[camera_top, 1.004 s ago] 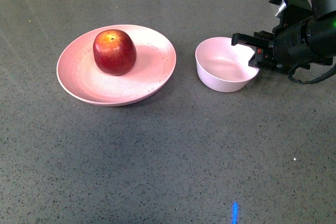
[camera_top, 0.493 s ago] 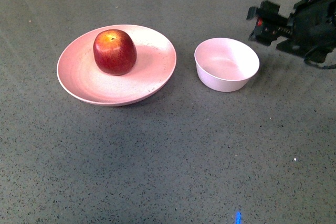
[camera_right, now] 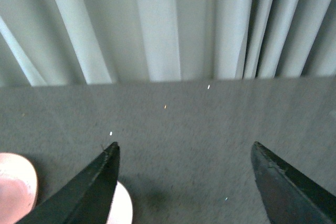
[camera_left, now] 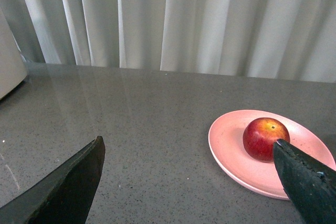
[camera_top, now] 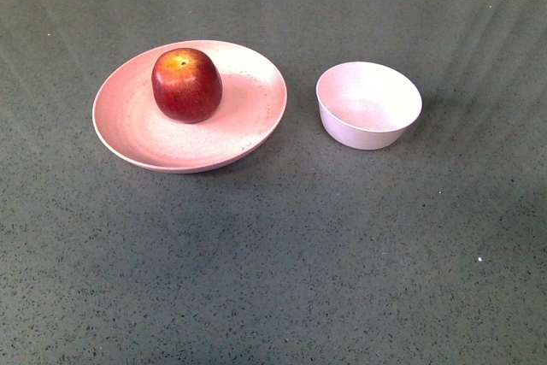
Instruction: Move apple from plate to bowl
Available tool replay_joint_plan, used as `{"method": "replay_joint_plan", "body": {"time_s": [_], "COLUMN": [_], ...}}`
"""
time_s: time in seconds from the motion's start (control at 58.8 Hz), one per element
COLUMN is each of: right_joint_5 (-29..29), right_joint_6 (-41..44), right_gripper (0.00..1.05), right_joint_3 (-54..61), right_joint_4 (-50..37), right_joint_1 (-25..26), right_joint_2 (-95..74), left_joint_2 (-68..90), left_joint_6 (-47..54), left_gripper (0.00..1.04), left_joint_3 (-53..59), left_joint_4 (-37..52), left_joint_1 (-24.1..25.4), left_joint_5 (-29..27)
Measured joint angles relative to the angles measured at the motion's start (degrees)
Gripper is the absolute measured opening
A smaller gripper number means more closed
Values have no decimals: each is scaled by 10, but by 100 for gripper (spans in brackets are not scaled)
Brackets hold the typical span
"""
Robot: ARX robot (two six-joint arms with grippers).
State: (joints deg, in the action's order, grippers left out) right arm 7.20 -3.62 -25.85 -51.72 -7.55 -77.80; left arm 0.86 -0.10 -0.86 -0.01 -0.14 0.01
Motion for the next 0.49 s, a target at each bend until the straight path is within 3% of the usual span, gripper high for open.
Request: {"method": "replay_joint_plan", "body": {"time_s": [0.136,0.289,0.493], "right_joint_5": [-11,-29,-68], "right_joint_6": [20,31,34], "right_gripper": [42,5,2], "right_joint_3": [59,131,186], "right_joint_4": [-16,-10,29], "right_joint_1": [13,31,74], "right_joint_2": [42,118,209], "left_joint_2": [0,0,0], "left_joint_6": [0,0,0], "left_gripper": [96,96,96], "left_joint_3": [0,0,0], "left_joint_4": [0,0,0], "left_joint_1": [0,0,0], "left_joint_5": [0,0,0]}}
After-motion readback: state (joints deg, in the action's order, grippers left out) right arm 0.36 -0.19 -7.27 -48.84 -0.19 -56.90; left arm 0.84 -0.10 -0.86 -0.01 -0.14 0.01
